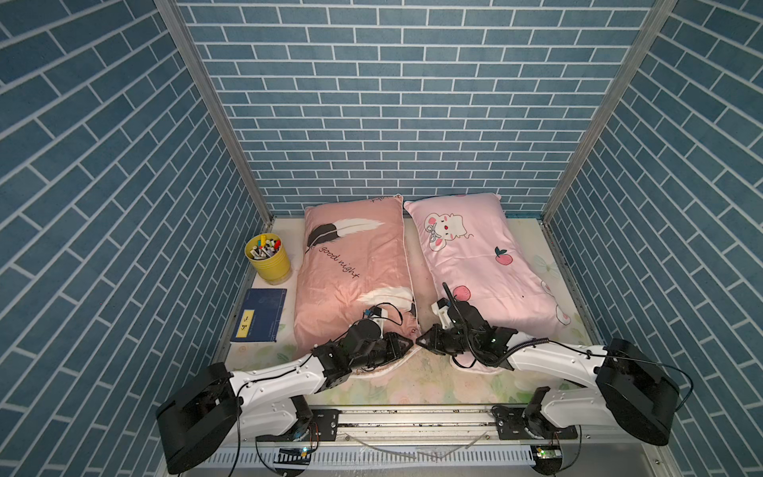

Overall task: Zip up pillowcases
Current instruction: Zip the zipper on the pillowcase.

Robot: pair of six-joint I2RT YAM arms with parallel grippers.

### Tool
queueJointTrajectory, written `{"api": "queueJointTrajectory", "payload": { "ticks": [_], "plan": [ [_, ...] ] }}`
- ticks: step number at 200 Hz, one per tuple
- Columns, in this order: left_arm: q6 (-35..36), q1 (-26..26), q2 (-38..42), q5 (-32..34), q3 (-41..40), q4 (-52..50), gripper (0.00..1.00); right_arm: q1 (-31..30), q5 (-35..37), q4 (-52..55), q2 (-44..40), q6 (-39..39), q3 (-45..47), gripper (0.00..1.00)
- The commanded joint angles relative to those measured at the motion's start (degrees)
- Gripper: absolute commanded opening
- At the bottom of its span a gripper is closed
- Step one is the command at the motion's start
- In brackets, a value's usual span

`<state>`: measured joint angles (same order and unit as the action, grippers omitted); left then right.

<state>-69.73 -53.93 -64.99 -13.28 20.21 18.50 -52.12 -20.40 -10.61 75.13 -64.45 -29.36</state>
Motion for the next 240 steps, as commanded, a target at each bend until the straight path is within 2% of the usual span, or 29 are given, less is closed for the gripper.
{"api": "queueJointTrajectory", "payload": {
  "ticks": [1, 35, 74, 82, 123, 240],
  "plan": [
    [-0.1, -0.4, 0.7, 0.5, -0.4, 0.9, 0.34, 0.1, -0.4, -1.9, 0.1, -3.6, 2.6, 0.17],
    [-1.0, -0.4, 0.4, 0.8, -1.4, 2.3, 0.35, -0.1, -0.3, -3.2, 1.1, -5.1, 4.0, 0.24],
    [-1.9, -1.5, -2.3, 0.9, -1.1, 4.8, 0.41, -0.8, -0.9, -7.3, 4.2, -7.0, 4.1, 0.30],
    [-2.3, -1.8, -3.1, 1.1, -1.4, 5.8, 0.42, -0.8, -1.0, -8.0, 4.8, -7.4, 4.1, 0.28],
    [-3.8, -3.5, -5.9, 2.7, -2.5, 9.7, 0.45, -0.9, -0.2, -8.2, 4.2, -8.3, 5.0, 0.00],
    [-4.1, -3.7, -8.2, 2.7, -2.5, 10.9, 0.49, -0.6, -0.3, -14.9, 1.9, -11.1, 7.4, 0.00]
  ]
}}
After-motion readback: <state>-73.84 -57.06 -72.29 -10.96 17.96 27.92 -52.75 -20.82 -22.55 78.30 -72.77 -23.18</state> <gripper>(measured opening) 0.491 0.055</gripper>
